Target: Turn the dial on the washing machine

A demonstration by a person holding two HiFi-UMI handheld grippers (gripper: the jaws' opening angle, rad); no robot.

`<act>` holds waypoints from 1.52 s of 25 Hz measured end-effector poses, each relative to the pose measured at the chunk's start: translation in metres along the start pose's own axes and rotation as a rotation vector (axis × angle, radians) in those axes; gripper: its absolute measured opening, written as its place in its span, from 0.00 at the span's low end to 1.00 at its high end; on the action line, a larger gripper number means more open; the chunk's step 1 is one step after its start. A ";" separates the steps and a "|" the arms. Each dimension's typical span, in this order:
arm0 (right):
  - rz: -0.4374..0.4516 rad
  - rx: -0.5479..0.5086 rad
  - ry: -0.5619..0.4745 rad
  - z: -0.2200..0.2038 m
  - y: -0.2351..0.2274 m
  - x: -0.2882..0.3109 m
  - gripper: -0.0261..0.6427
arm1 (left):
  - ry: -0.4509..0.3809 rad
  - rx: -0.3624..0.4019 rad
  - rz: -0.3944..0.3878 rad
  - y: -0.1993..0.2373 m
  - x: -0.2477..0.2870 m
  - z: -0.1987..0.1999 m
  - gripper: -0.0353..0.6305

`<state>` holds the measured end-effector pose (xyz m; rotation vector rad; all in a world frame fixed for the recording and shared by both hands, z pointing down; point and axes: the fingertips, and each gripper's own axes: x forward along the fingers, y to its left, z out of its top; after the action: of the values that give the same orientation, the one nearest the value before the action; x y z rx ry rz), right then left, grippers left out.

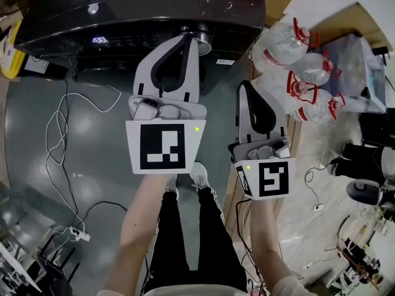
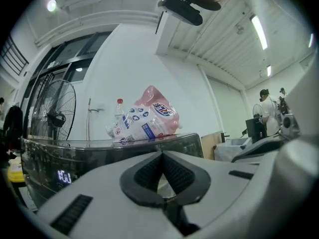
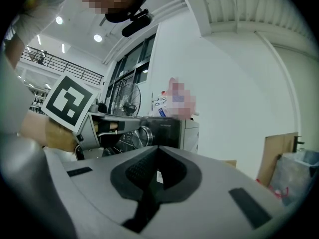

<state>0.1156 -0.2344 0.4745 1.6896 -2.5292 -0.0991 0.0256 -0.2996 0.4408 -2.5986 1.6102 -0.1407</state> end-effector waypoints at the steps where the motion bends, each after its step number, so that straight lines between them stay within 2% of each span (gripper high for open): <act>1: -0.004 0.003 0.001 -0.001 -0.001 0.000 0.04 | 0.001 0.003 0.000 0.000 0.000 0.000 0.05; 5: -0.006 0.004 0.007 -0.003 -0.002 -0.001 0.04 | 0.002 0.020 0.001 -0.001 0.000 0.000 0.05; 13: -0.017 0.060 0.003 -0.006 -0.003 -0.001 0.04 | 0.001 -0.020 -0.004 -0.001 0.000 0.001 0.05; 18: -0.016 0.056 -0.004 -0.002 -0.002 0.003 0.04 | 0.018 0.037 -0.060 -0.017 0.004 0.002 0.05; 20: -0.017 0.054 -0.005 -0.001 -0.003 0.003 0.04 | 0.028 0.020 -0.069 -0.024 0.005 -0.004 0.05; 24: -0.011 0.043 -0.009 0.002 -0.003 0.002 0.04 | 0.045 -0.044 -0.030 -0.016 0.001 -0.020 0.05; 28: -0.018 0.035 -0.005 -0.001 -0.007 -0.003 0.04 | 0.061 -0.007 -0.037 -0.018 -0.001 -0.021 0.05; 38: -0.021 0.019 -0.020 0.013 -0.010 -0.008 0.04 | 0.037 -0.013 -0.043 -0.024 -0.004 -0.004 0.05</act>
<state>0.1258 -0.2310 0.4603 1.7305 -2.5352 -0.0938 0.0442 -0.2852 0.4474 -2.6570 1.5727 -0.1820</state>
